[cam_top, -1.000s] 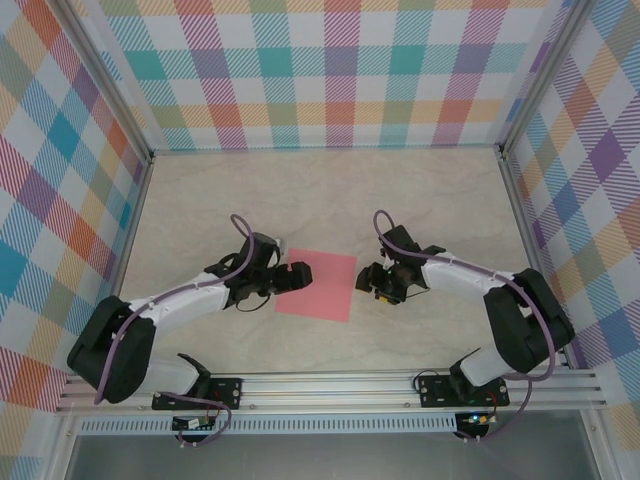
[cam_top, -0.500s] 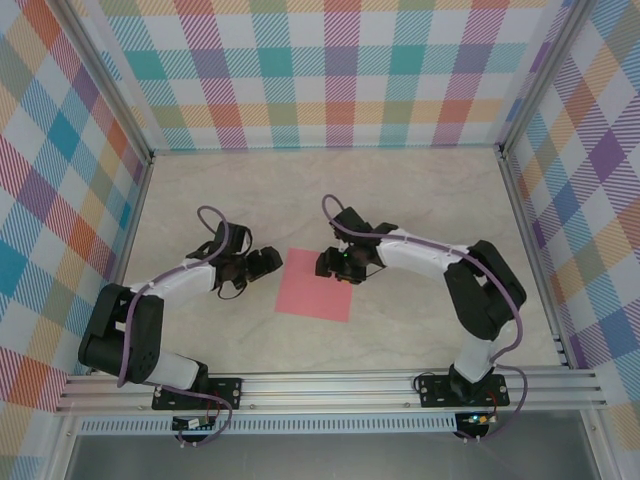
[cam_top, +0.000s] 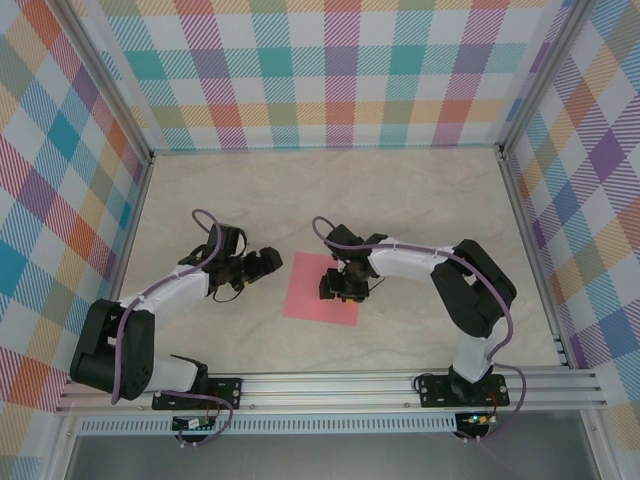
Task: Fold a paper plane with a square sheet of paper (pick it up from the middle)
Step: Move the square sheet of paper to the center of the table, then fold the square sheet of paper in half at the center of the table.
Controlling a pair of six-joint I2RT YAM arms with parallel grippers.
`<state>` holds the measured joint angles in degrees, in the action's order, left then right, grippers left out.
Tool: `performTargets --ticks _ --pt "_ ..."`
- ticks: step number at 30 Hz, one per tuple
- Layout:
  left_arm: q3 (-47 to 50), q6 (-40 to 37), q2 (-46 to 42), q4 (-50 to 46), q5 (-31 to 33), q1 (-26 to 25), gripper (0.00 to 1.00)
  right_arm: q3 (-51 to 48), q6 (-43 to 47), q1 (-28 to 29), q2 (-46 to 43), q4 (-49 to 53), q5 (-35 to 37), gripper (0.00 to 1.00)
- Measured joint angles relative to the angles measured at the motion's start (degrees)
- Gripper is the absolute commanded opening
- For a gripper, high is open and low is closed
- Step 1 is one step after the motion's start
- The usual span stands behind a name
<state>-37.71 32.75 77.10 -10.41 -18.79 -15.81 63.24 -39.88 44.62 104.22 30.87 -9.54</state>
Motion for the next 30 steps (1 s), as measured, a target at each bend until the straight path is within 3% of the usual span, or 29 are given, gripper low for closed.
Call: performTargets --ticks 8,9,11,17,22,30 --pt "1.2 -0.7 -2.0 0.0 -2.9 0.0 0.89 0.1 9.2 -2.8 -1.9 7.5 4.0 0.59" --pt "1.3 -0.7 -2.3 0.0 -3.0 0.0 0.89 1.7 9.7 -3.0 -1.8 9.7 4.9 0.61" --pt "1.5 -0.7 -3.0 0.0 -3.1 0.0 0.89 5.1 9.8 -3.0 -1.9 11.9 6.0 0.78" --pt "1.9 -0.7 -4.6 0.0 -2.0 0.0 0.90 14.2 2.4 -1.5 0.3 15.6 10.1 0.86" --pt "1.9 -1.1 -4.6 -0.1 -1.1 0.0 0.90 21.0 -3.8 1.6 8.1 19.8 14.8 1.00" --pt "1.9 -2.6 -4.2 -0.1 -1.0 0.0 0.91 22.6 -7.2 3.0 13.7 22.2 15.5 1.00"
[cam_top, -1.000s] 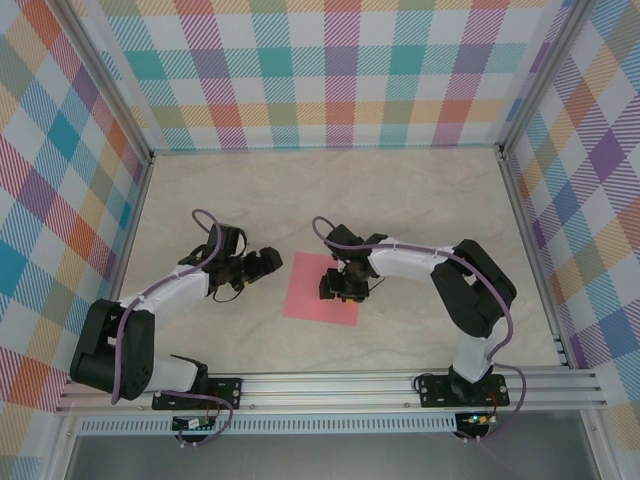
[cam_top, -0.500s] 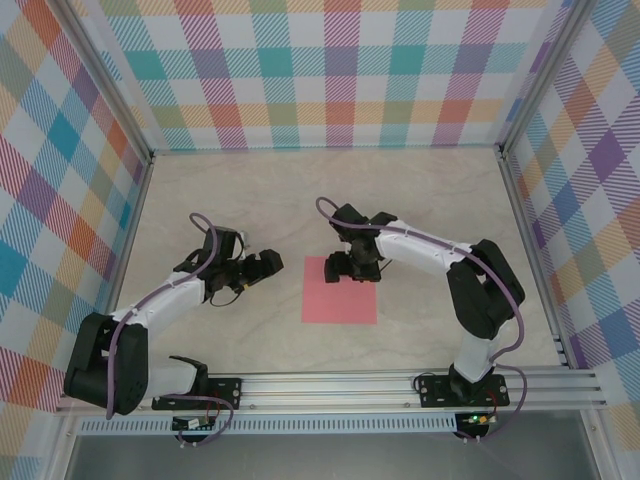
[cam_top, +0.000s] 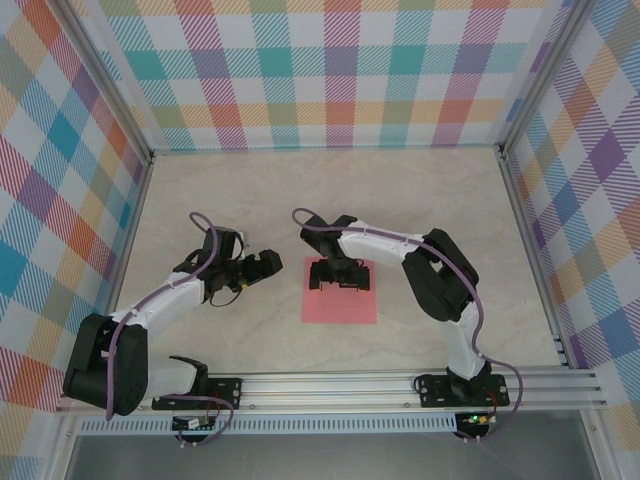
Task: Fold a paper plane with a square sheet of paper (pick it up from the middle)
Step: Fold the square sheet of paper in half at the center of the table.
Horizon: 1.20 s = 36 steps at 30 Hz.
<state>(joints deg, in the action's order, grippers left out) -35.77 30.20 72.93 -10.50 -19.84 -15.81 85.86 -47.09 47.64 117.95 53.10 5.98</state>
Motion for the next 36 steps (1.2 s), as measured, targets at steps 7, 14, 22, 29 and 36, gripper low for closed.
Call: performTargets --ticks 7,14,22,29,36 --pt "0.0 -0.3 1.2 0.0 0.0 0.0 0.91 1.8 -0.6 0.0 2.3 0.3 -0.9 0.99" --pt "0.0 -0.7 1.2 0.0 0.0 0.0 0.92 0.3 -0.9 -0.1 1.6 -1.1 -1.5 0.89" --pt "0.0 -1.1 0.9 -0.2 0.0 0.0 0.93 -0.9 0.3 -0.1 0.5 -1.7 -1.5 0.68" --pt "0.0 -1.1 -0.4 -1.6 0.0 0.0 0.94 -2.4 1.4 0.0 -0.8 -3.0 -1.7 0.44" --pt "0.0 -1.1 -1.9 -2.5 0.7 0.0 0.94 -5.0 1.5 0.0 -6.0 -4.9 -2.6 0.30"
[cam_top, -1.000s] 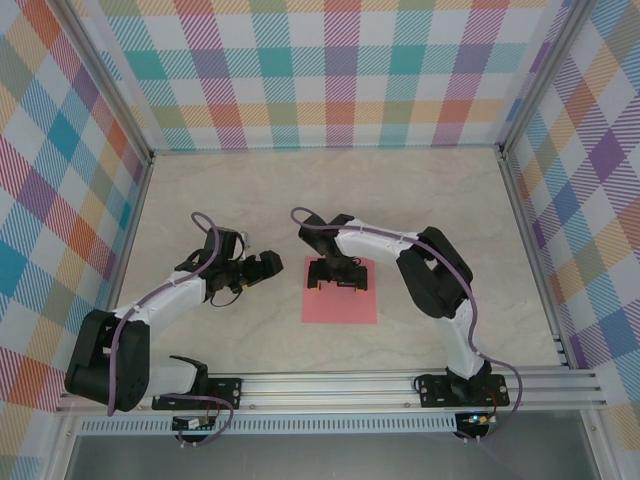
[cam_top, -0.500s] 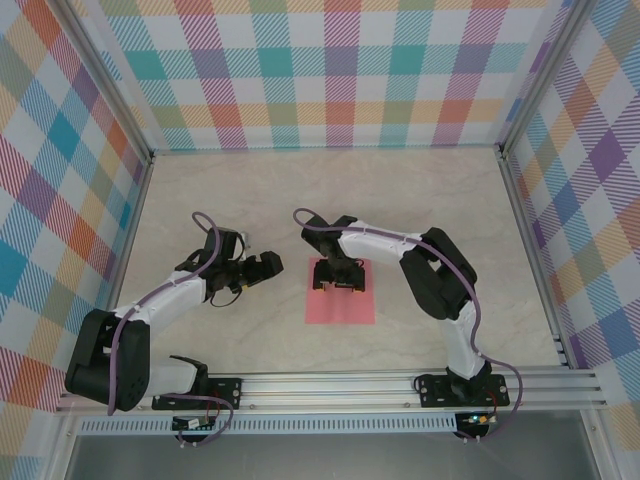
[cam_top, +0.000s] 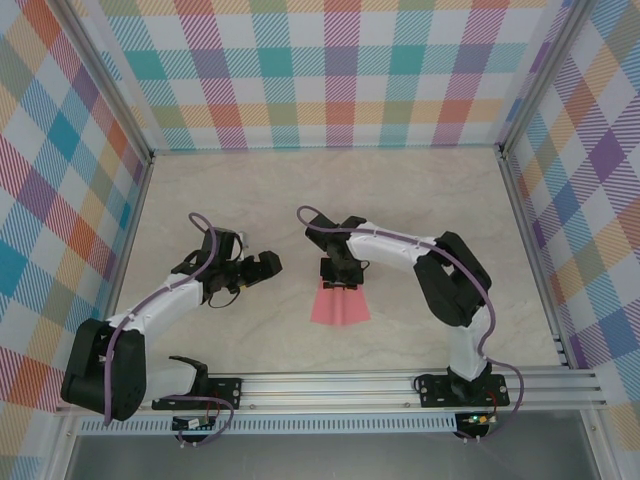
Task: Fold a paper plane with a square sheet of paper (pick it up from the middle)
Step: Fold the square sheet of paper in half at the center of the table.
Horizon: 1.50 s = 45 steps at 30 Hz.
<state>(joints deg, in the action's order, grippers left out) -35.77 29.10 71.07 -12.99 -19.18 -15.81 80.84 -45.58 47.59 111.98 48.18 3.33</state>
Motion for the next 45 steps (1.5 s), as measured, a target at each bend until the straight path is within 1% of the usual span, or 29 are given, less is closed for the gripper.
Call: performTargets --ticks 4,7,11,14,18,21,24,28,33,35,37,45 --pt "0.0 0.0 -0.5 -0.7 0.4 0.0 0.94 -2.3 0.0 0.0 -4.5 -2.8 -2.2 0.31" --pt "0.0 0.0 -1.2 -0.9 0.4 0.0 0.94 -4.5 0.2 -0.4 -8.1 -6.1 -6.0 0.32" --pt "0.0 0.0 -2.4 -0.9 0.3 0.0 0.95 -9.0 0.1 -1.6 -14.2 -13.6 -14.1 0.33" --pt "0.0 0.0 -3.4 -1.1 -0.3 0.0 0.95 -12.8 -0.2 -3.7 -17.8 -20.3 -20.7 0.36" --pt "0.0 0.7 -4.1 -0.7 -2.9 0.0 0.95 -19.9 -1.2 -8.3 -18.5 -30.8 -29.6 0.38" --pt "0.0 1.6 -4.0 -0.2 -4.8 -0.4 0.94 -23.5 -0.9 -10.9 -16.2 -33.2 -32.4 0.38" --pt "-0.2 1.7 -3.1 0.1 -5.9 -1.6 0.93 -24.3 0.7 -12.1 -13.5 -32.7 -32.6 0.40" --pt "-0.5 1.9 -0.5 1.3 -6.6 -4.5 0.93 -24.6 3.5 -13.4 -12.5 -31.2 -32.2 0.45" --pt "-1.3 2.8 2.8 3.1 -6.7 -7.1 0.92 -24.6 6.6 -15.0 -12.1 -27.2 -28.5 0.58" --pt "-1.9 3.0 4.2 3.8 -6.7 -7.9 0.92 -24.6 7.3 -15.4 -12.1 -26.4 -27.0 0.60" --pt "-2.4 3.1 5.4 4.5 -6.7 -8.5 0.92 -24.6 7.3 -15.4 -12.1 -25.6 -25.2 0.67" --pt "-3.9 3.0 8.6 6.1 -6.8 -8.6 0.89 -24.6 6.8 -15.0 -13.2 -22.4 -19.3 0.75"
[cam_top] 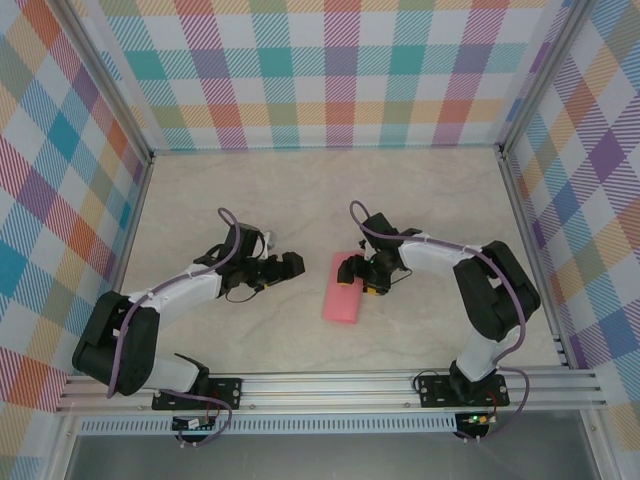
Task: Fold a paper plane with a square sheet of paper (pick it up from the middle)
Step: Fold the square sheet of paper in half at the center of the table, then hold the square sheet of paper at the center of the table.
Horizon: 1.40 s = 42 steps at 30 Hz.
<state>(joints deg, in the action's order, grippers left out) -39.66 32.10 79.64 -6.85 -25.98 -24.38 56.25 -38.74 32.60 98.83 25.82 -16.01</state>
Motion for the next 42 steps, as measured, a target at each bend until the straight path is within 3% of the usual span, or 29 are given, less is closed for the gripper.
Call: performTargets --ticks 7,23,31,42 --pt "-0.4 -0.2 1.3 1.2 -0.4 -0.3 0.84 -0.2 -0.2 -0.1 -2.0 4.3 4.0 0.78" --pt "-3.2 -0.2 5.7 3.0 -1.8 -1.6 0.78 2.1 -4.1 0.2 0.2 6.9 4.9 0.88" --pt "-4.3 -0.2 8.1 4.0 -2.1 -3.1 0.59 5.8 -5.7 1.5 3.1 10.4 6.8 0.93" --pt "-6.7 0.0 11.8 4.3 -2.1 -4.7 0.42 7.8 -6.9 1.9 4.7 12.2 7.3 0.99"
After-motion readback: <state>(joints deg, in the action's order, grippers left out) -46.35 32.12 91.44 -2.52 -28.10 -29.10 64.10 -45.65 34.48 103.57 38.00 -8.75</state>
